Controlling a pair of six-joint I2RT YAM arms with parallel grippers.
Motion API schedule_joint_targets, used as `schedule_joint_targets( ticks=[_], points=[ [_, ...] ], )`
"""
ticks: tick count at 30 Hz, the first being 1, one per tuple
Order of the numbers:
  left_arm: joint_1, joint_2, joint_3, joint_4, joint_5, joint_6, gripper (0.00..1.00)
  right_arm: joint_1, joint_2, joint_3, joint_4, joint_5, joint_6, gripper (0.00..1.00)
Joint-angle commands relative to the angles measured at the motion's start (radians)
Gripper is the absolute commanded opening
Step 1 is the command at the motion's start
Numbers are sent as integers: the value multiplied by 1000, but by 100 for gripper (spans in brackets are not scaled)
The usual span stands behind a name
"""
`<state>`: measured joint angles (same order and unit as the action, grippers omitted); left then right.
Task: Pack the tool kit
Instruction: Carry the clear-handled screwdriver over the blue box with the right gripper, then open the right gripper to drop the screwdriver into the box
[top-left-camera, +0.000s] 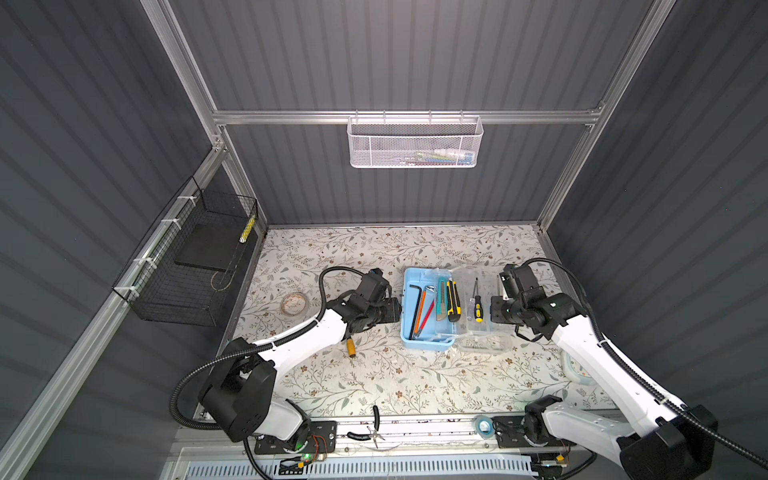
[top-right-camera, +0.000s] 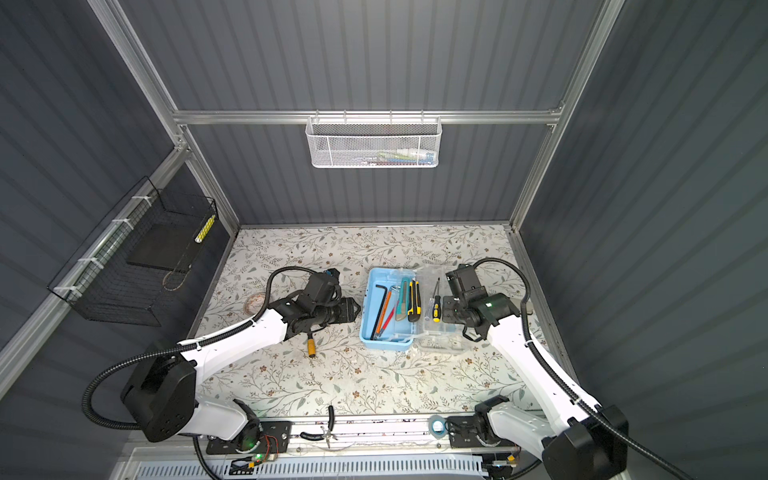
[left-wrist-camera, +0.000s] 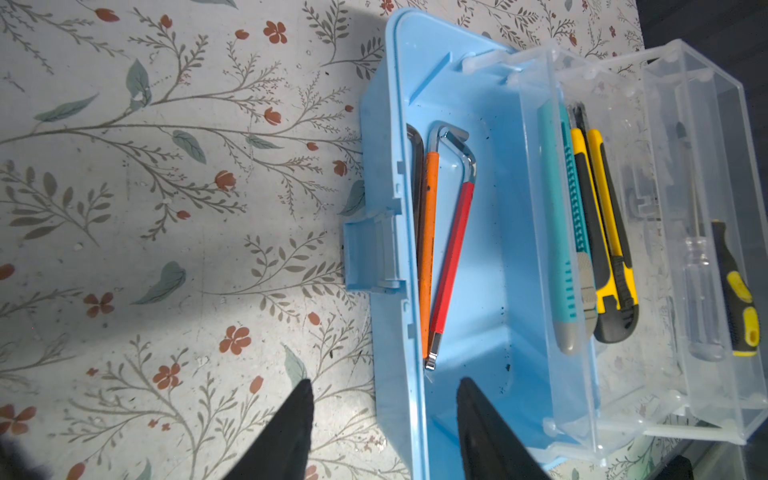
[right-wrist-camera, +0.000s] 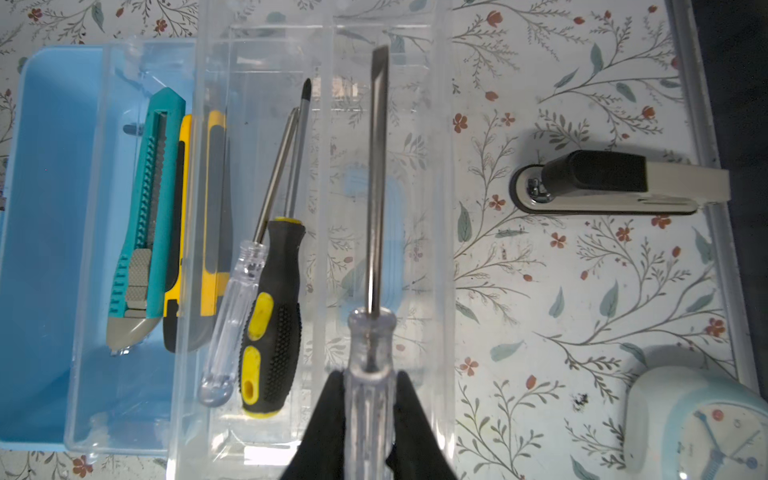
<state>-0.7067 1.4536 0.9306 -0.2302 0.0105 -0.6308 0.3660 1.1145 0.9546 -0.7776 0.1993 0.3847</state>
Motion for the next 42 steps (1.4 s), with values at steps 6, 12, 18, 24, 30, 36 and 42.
schedule_joint_targets(
  ticks=[6,12,18,24,30,36,42],
  points=[
    [-5,-1,16,-5,-10,28,57,-9,70,-16,49,-46,6,8],
    [-5,-2,10,-8,-14,30,57,-9,87,-11,46,-40,6,17],
    [-5,-13,10,-16,-24,34,57,-10,87,-1,42,-50,1,33],
    [-5,-28,10,-27,-38,40,58,-6,43,55,9,-83,-3,35],
    [6,-108,-38,-35,-86,30,59,100,11,180,-22,-73,22,36],
    [178,-260,-163,-24,9,-24,59,348,113,265,68,-93,81,40],
    [348,-356,-245,-44,73,-31,61,541,334,355,182,-206,100,48]
  ],
)
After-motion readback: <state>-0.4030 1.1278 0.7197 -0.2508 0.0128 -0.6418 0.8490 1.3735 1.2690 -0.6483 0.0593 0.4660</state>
